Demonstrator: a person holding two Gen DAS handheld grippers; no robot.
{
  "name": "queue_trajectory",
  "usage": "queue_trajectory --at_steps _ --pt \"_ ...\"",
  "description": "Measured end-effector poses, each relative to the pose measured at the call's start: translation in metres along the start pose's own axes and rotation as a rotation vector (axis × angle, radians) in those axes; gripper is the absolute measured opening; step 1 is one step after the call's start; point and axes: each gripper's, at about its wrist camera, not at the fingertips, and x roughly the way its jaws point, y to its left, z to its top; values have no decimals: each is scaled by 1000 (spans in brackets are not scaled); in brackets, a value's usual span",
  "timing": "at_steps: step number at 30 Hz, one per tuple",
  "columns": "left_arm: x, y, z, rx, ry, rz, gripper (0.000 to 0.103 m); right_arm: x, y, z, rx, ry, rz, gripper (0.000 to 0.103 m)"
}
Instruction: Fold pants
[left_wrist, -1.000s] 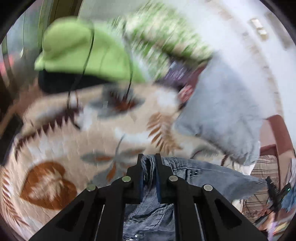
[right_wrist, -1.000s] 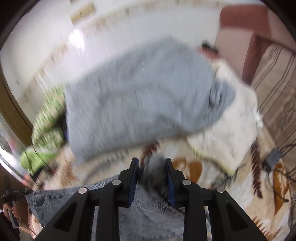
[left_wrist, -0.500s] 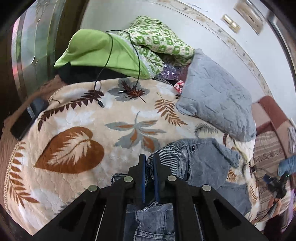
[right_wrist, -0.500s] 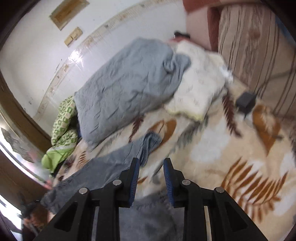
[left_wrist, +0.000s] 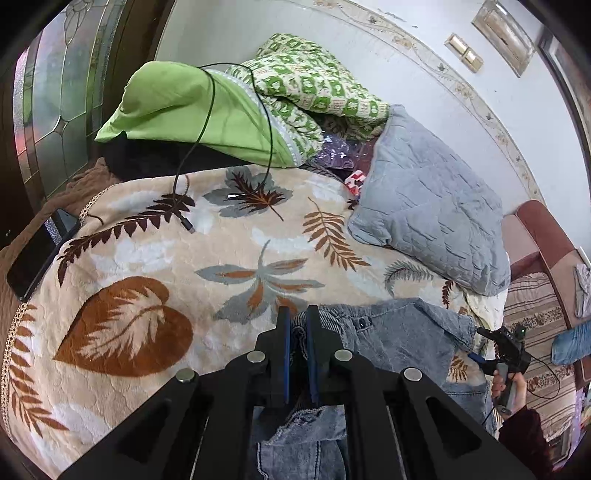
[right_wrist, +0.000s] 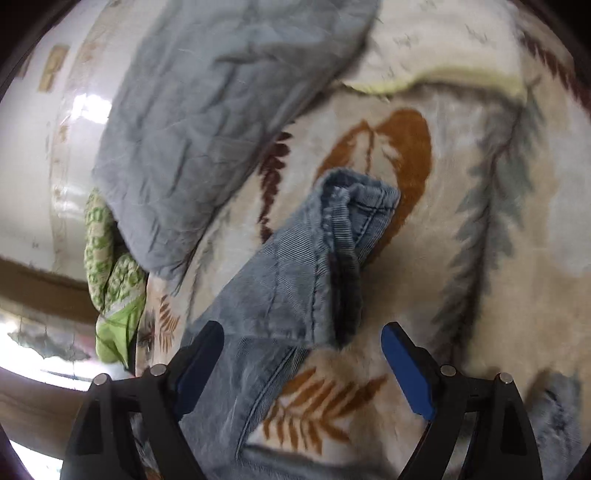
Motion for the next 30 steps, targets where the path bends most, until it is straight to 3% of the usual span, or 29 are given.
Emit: queue_trajectory --at_steps 2,4,5,6,9,14,18,21,25,27,28,29,30 --pt "6 4 4 -15 5 14 7 9 3 -2 -9 -24 7 81" --pt "13 8 9 -38 13 21 7 18 13 -4 -52 -7 -22 63" --pt "17 10 12 -51 17 23 7 21 16 -5 -59 3 -36 35" --pt "21 11 15 -62 21 26 7 20 20 -5 -58 9 -34 21" --pt "25 7 25 -74 25 27 7 -8 35 -4 -96 -69 -13 20" --pt "10 -12 37 -51 -10 -17 7 -81 51 -4 -96 -182 113 20" --pt "-23 -35 31 31 -80 -74 6 -158 49 -10 -112 -285 200 16" --pt "-57 -48 14 120 -143 -130 6 -214 29 -23 -122 -330 214 16" --pt "-75 -53 -10 189 -128 -116 6 -233 5 -46 -161 -247 76 18" --pt "-75 -47 -17 157 -115 -94 6 -216 -14 -52 -62 -143 116 21" --pt "-75 -42 -19 129 -109 -81 6 -206 -18 -56 -36 -112 121 24" --pt "-73 -34 -20 83 -95 -71 10 -193 -20 -60 -30 -94 96 41" --pt "-69 -23 -21 27 -65 -59 15 -180 -20 -63 -33 -83 64 72"
